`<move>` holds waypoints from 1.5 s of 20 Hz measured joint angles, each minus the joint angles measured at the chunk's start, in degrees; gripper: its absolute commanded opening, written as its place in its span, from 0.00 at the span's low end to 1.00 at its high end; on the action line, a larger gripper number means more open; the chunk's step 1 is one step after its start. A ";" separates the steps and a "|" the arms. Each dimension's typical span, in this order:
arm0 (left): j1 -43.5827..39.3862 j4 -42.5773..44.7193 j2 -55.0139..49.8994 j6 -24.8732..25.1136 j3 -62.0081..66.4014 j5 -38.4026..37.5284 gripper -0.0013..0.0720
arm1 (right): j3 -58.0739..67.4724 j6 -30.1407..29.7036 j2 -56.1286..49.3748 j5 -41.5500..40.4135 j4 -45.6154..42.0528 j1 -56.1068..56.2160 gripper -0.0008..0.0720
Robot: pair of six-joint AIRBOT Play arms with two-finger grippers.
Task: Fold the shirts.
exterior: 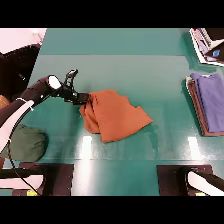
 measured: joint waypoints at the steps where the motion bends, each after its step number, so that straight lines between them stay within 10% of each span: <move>1: 0.00 0.63 0.28 0.04 0.79 0.00 0.05 | -1.60 0.39 -0.20 1.07 -2.16 0.04 0.04; 3: 0.04 2.29 1.27 0.13 2.91 0.00 0.05 | -7.63 0.83 0.39 1.84 -5.29 0.04 0.08; 5: 0.07 3.45 2.36 0.22 5.05 0.00 0.05 | -17.35 1.11 1.75 0.94 -6.67 0.04 0.66; 16: 0.07 4.92 3.72 0.35 8.22 -0.44 0.05 | -58.14 -3.61 -5.84 -25.14 18.10 12.66 0.63; 18: 0.07 4.94 3.72 0.37 8.24 -0.61 0.05 | -57.44 -4.24 -8.90 -27.52 20.57 15.32 0.51; 21: 0.07 4.98 3.72 0.37 8.28 -0.90 0.05 | -55.54 -4.98 -11.47 -29.49 22.10 17.62 0.04; 30: 0.07 14.62 15.26 -0.79 12.70 -2.32 0.05 | -43.30 -8.24 -0.46 -29.07 19.67 12.15 0.04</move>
